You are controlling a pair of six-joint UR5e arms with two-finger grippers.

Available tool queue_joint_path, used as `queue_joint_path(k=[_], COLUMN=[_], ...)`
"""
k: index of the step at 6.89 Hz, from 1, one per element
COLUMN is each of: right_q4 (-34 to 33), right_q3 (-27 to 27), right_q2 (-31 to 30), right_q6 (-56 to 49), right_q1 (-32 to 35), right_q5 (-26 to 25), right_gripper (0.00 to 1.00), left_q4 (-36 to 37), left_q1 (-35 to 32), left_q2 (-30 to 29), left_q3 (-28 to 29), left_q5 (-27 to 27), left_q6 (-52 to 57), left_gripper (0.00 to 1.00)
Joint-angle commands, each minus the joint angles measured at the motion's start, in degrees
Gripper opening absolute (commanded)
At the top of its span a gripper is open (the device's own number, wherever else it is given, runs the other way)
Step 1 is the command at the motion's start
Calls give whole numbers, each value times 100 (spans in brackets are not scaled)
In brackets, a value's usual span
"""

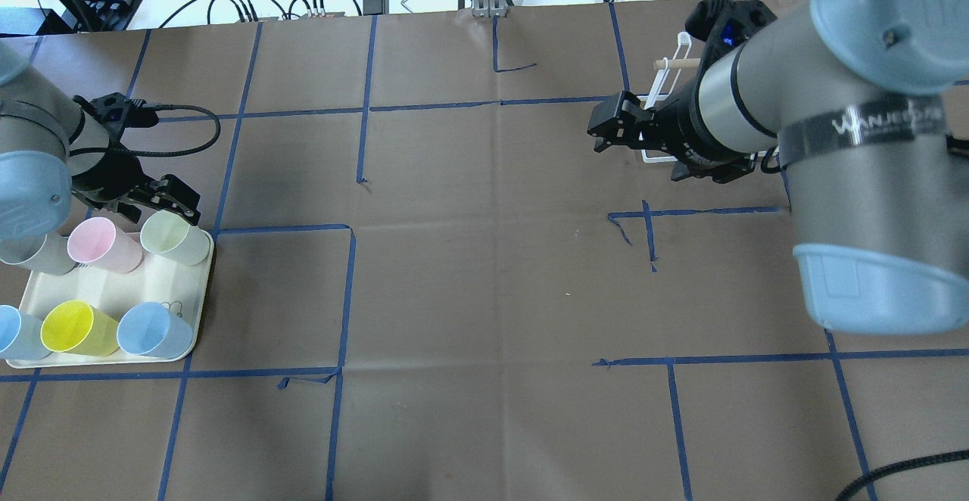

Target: Transfer IKEA cup to right arm and place on rack

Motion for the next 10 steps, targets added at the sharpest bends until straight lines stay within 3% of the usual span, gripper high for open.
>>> queue_joint_path(k=[1, 3, 5, 8, 10], right_q4=[-1172, -2242, -3395, -3584, -3593], right_q3=[531, 522, 522, 601, 873], right_q2=[-19, 506, 1026, 1028, 1028], right_q6=[2012, 2106, 2849, 3808, 4058], right_q1=[12, 13, 13, 230, 338], right_q5=[721, 731, 905, 985, 986], right_gripper=[100, 100, 100, 100, 100], left_q4=[109, 136, 198, 198, 50], left_q1=[17, 35, 61, 79, 70], left_q2=[-167, -185, -299, -344, -177], left_q3=[-109, -127, -58, 4, 275], left_q5=[33, 42, 51, 51, 68], left_q6=[-26, -26, 18, 9, -43], left_gripper=[100, 96, 56, 4, 0])
